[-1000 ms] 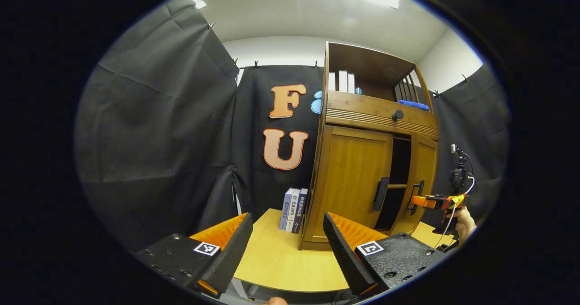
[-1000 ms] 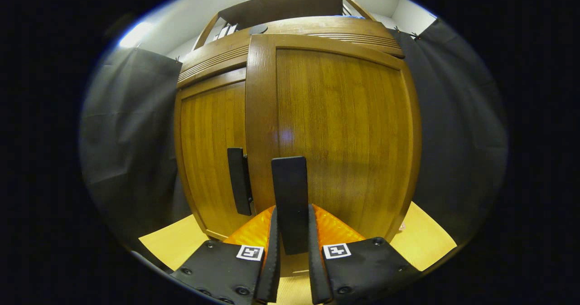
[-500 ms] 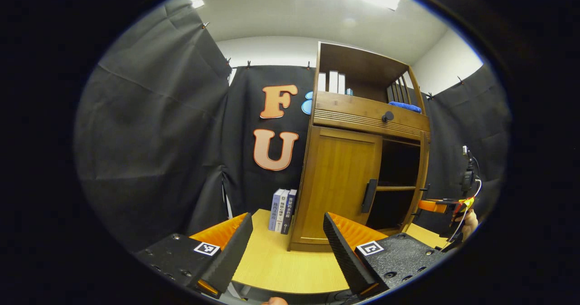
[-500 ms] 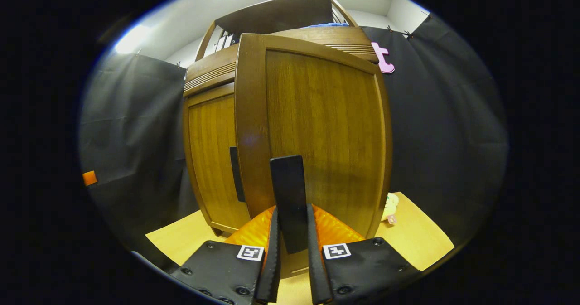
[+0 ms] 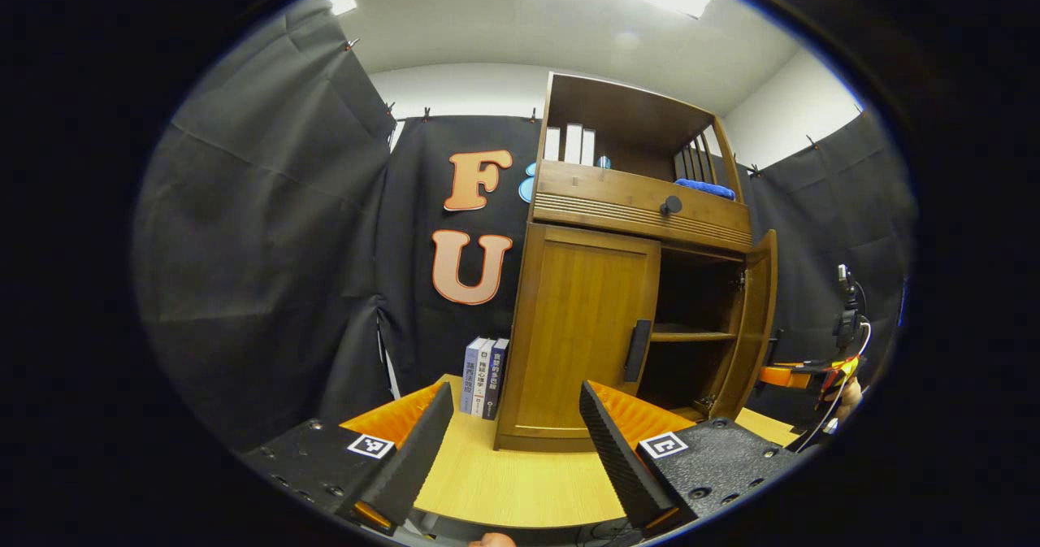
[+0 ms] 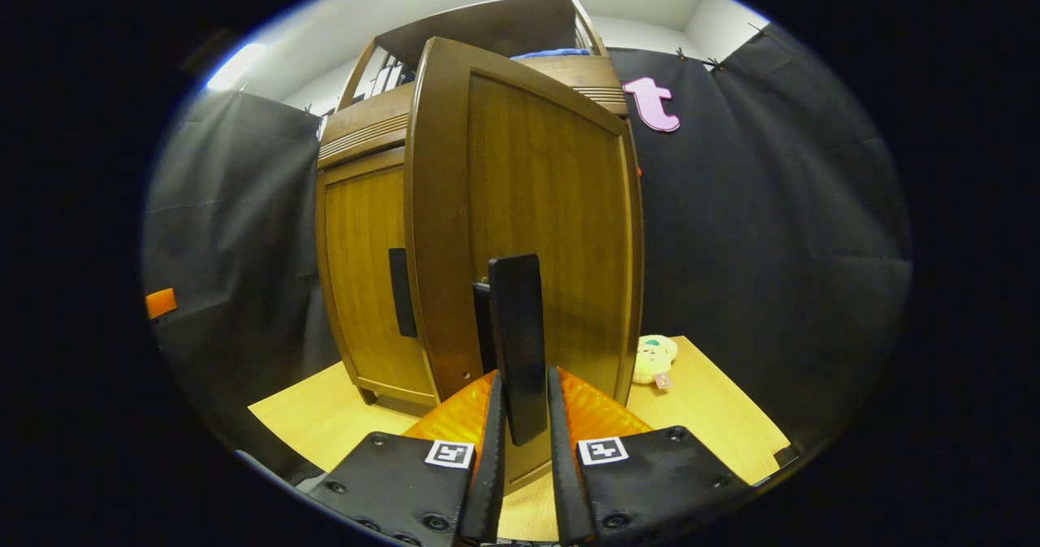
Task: Open the right door of the double-door shoe cabinet with the right hand, and open the left door with the left hand.
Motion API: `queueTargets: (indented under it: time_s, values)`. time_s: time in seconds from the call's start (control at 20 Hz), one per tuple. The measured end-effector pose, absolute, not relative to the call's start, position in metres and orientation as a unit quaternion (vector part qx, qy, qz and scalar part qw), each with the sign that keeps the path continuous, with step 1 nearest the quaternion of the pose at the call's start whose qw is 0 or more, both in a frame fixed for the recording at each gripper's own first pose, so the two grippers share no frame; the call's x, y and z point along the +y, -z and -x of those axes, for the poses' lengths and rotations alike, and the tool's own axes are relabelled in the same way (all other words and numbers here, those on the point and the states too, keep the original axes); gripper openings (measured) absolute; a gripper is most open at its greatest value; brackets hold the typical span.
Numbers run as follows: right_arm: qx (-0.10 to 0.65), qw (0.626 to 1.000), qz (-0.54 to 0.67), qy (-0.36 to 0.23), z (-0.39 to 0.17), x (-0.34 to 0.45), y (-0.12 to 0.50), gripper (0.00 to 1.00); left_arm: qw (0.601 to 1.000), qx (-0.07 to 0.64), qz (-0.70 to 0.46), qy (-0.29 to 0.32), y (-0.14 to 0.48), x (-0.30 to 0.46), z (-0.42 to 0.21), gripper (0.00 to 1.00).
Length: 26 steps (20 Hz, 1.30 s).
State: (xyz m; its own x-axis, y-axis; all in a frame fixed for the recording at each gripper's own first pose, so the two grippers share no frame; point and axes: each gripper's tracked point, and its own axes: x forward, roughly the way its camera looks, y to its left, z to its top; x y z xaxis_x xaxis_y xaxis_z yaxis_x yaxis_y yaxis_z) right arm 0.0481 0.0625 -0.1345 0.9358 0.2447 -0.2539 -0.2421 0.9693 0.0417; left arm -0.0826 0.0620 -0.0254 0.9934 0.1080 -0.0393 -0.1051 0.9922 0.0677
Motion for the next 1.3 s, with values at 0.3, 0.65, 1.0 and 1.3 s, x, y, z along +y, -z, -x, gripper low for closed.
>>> queueTargets:
  time_s: [0.3, 0.65, 1.0, 1.3]
  values:
    - [0.127, 0.987, 0.01, -0.097, -0.039, 0.033, 0.131, 0.13, 0.999, 0.034, -0.019, -0.037, 0.035, 0.047, 0.076, 0.94]
    - [0.118, 0.99, 0.019, -0.069, -0.031, 0.0, 0.128, 0.17, 0.998, 0.042, -0.019, -0.032, 0.043, 0.037, 0.067, 0.95]
    - [0.11, 0.992, 0.032, -0.047, -0.028, -0.029, 0.127, 0.22, 0.998, 0.048, -0.018, -0.027, 0.048, 0.026, 0.06, 0.95]
    - [0.105, 0.993, 0.036, -0.035, -0.028, -0.049, 0.127, 0.17, 0.998, 0.054, -0.022, -0.031, 0.053, 0.022, 0.055, 0.95]
